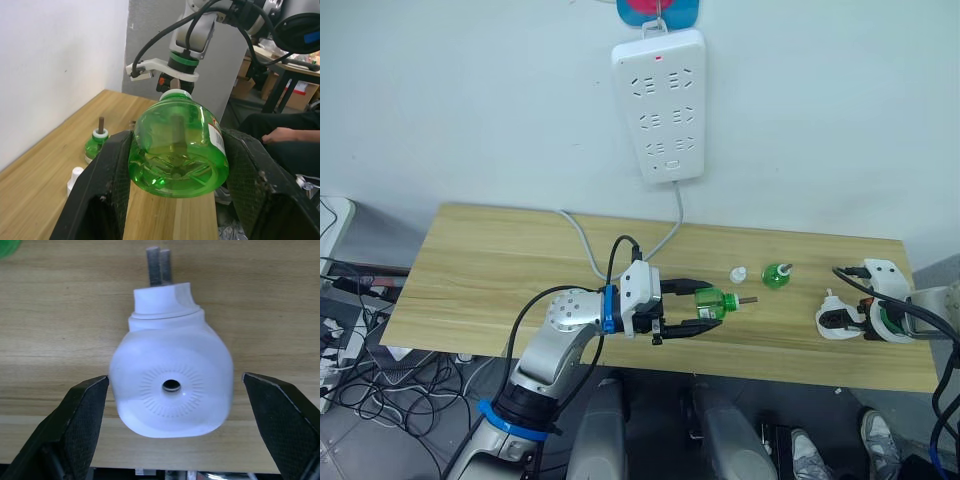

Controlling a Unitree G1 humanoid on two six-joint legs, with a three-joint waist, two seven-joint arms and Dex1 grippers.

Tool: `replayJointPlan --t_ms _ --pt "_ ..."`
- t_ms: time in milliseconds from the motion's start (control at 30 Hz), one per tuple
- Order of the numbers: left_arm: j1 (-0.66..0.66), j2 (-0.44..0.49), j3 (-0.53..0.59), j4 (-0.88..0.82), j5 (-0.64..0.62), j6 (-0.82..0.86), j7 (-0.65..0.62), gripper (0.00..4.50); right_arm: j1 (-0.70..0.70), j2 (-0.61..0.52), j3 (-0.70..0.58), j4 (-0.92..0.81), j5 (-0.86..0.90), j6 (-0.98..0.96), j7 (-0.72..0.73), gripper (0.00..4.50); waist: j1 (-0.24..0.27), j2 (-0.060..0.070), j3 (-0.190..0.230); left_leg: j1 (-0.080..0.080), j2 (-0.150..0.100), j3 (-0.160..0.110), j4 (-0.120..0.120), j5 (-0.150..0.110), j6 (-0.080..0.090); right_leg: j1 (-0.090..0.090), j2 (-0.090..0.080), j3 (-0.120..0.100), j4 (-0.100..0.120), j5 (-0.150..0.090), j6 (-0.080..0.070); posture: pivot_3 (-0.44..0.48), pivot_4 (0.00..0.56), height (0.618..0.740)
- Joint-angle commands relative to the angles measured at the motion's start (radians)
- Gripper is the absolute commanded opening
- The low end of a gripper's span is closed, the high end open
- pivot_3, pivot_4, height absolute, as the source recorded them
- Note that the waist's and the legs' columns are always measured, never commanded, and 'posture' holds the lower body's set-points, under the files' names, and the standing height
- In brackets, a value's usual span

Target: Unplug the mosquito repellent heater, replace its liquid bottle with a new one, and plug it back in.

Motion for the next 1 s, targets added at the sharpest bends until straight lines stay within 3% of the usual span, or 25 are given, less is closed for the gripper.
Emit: replayJointPlan --t_ms 33,1000 --pt "0.005 0.0 -0.004 -0.055 -0.021 0.002 0.0 2.32 0.015 0.004 -0.006 -0.024 -0.03 -0.013 0.058 4.46 0.0 0.0 0.002 0.0 0.0 0.0 0.0 0.0 0.0 0.0 0.0 0.0 0.0 0.0 0.0 0.057 0.426 0.74" --pt "0.017 0.006 -0.014 -0.069 -0.027 0.017 -0.011 2.32 -0.004 -0.025 0.05 0.038 -0.236 -0.101 0.283 4.46 0.001 0.0 0.012 0.0 0.0 0.0 0.0 0.0 0.0 0.0 0.0 0.0 -0.001 -0.002 0.004 0.049 0.43 0.74"
